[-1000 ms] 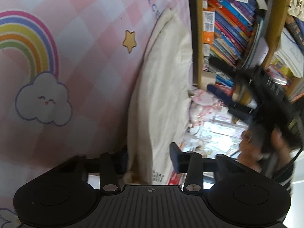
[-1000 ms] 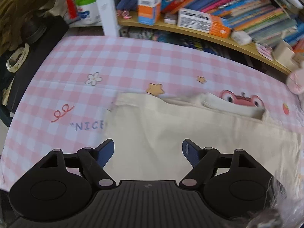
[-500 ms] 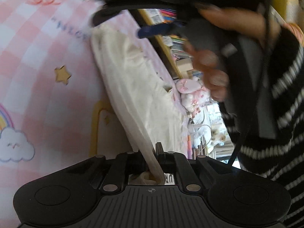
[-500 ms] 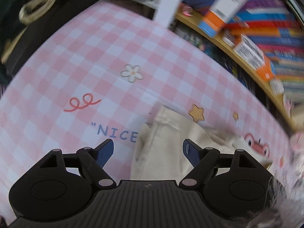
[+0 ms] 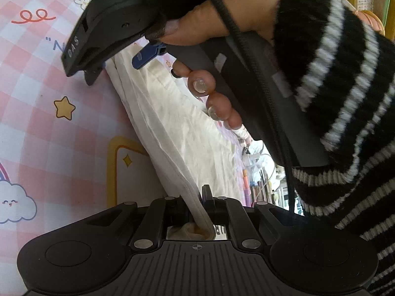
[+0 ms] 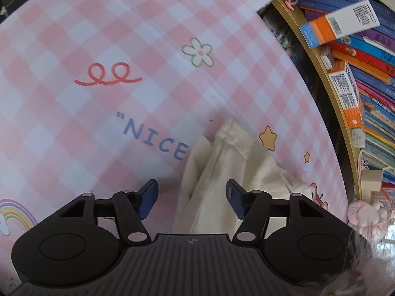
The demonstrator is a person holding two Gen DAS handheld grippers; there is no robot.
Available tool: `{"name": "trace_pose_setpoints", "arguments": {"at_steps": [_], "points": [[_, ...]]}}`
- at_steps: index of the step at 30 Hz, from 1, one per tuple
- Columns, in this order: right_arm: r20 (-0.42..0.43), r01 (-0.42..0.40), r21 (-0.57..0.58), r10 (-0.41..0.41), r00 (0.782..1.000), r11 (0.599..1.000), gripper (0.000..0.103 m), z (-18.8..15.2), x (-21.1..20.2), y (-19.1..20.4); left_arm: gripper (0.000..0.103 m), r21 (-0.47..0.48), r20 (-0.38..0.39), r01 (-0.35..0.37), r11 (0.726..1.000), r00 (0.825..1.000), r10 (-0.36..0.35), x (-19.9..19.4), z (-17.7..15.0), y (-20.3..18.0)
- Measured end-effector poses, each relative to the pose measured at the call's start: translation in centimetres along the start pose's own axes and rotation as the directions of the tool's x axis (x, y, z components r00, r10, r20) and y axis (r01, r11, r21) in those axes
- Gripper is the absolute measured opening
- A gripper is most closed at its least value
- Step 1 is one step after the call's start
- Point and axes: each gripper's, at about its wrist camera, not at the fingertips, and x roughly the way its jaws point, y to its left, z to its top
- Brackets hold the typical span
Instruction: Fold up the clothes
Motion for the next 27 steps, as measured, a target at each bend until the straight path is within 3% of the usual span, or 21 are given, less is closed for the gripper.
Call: {"name": "trace_pose_setpoints", "arguments": {"at_steps": [9, 17, 21, 27], "points": [[-0.013, 0.008, 0.057, -0.007, 1.000, 0.998, 0.042, 0.0, 0.8, -1.4, 0.008, 0.013, 0.009, -0.009, 1.000, 1.000, 0.009, -0.2, -0.4, -0.4], [0.010, -0.026, 0.061, 0.025, 1.000, 0.998, 0.011, -0.4, 0.3, -1.8, 0.008, 0.012, 0.017, -0.019, 1.000, 1.000, 0.019, -0.5, -0.9, -0.6], [0.046, -0.064, 0.083, 0.060, 0.997, 0.995, 0.009, -1.1, -0.4, -3.2, 0.008, 0.024, 0.015, -0.018, 1.000, 1.000, 0.018, -0.5, -1.0, -1.0], [0.126, -0.140, 0.161, 0.120, 0.985, 0.977, 0.008, -3.8, -2.0, -7.1, 0.008, 0.118, 0.013, -0.022, 0.993, 1.000, 0.021, -0.1, -1.1, -3.4]]}}
